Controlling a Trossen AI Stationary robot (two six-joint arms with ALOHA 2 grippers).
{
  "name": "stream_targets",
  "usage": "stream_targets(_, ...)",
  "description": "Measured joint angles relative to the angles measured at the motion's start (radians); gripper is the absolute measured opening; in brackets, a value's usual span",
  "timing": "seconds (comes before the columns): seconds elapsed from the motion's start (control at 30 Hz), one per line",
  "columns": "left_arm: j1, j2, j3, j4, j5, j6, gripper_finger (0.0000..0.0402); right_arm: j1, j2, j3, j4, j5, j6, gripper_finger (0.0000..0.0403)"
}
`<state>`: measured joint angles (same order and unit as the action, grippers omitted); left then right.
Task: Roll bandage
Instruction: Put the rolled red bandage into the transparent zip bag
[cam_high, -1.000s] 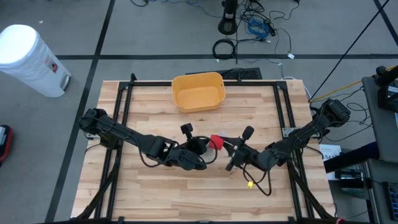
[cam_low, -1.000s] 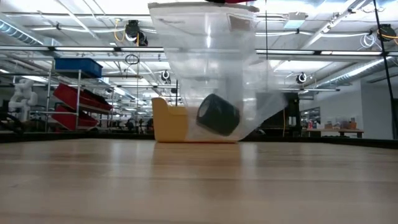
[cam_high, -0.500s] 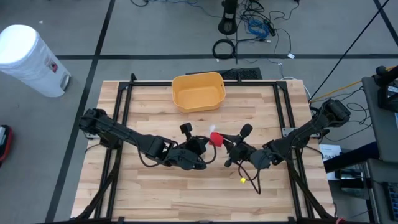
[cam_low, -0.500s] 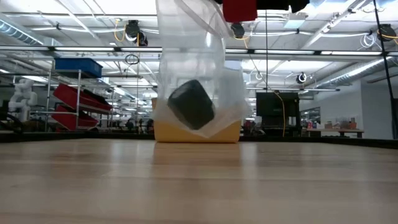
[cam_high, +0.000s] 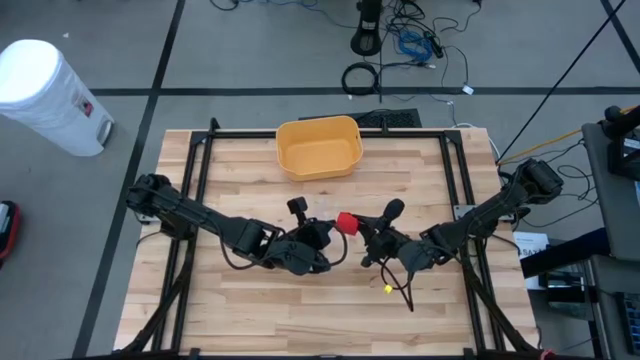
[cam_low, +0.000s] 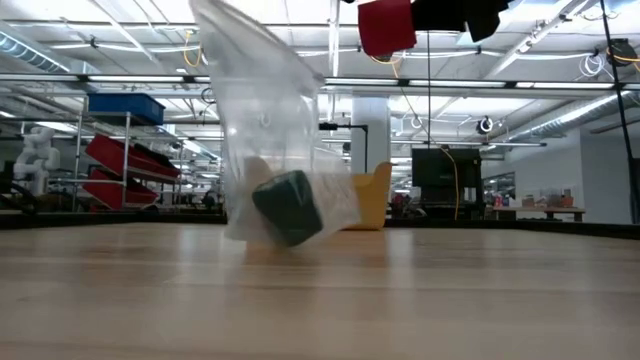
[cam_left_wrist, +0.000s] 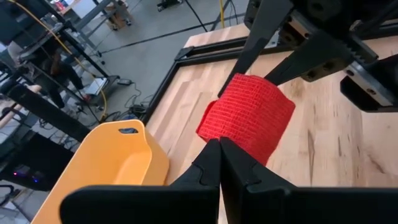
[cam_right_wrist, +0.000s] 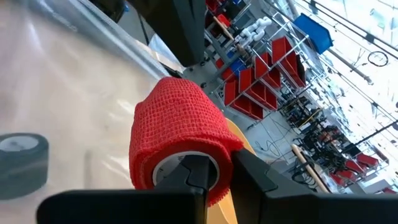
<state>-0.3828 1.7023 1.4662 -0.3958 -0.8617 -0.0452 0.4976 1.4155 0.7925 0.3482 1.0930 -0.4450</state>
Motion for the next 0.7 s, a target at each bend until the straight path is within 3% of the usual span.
stream_targets(0.2,-0.002,0.0,0.0,-0.013,-0.003,0.0,0.0,0.001,0.0,0.0,-0.003,-0.001,-0.011,0.0034)
stream_targets(0.3,-0.013,-0.004,0.0,-0.103,-0.021,-0.048,0.0,0.006,0.0,0.0,-0.016,0.001,-0.012,0.0034)
stream_targets(0.4,-0.02,-0.031,0.0,-0.325,-0.029,-0.285,0.0,0.019,0.0,0.0,-0.04,0.009,-0.016,0.0034)
stream_targets(0.53,-0.027,-0.049,-0.002,-0.632,0.123,-0.649,0.0,0.044,0.0,0.0,-0.056,0.024,-0.034,0.0034)
stream_targets(0.6,-0.057,-0.046,-0.035,-0.707,0.167,-0.79,0.0,0.057,0.0,0.0,-0.056,0.042,-0.054,0.0034)
stream_targets(0.7,-0.11,-0.044,-0.115,-0.763,0.198,-0.875,0.0,0.08,0.0,0.0,-0.048,0.075,-0.094,0.0034)
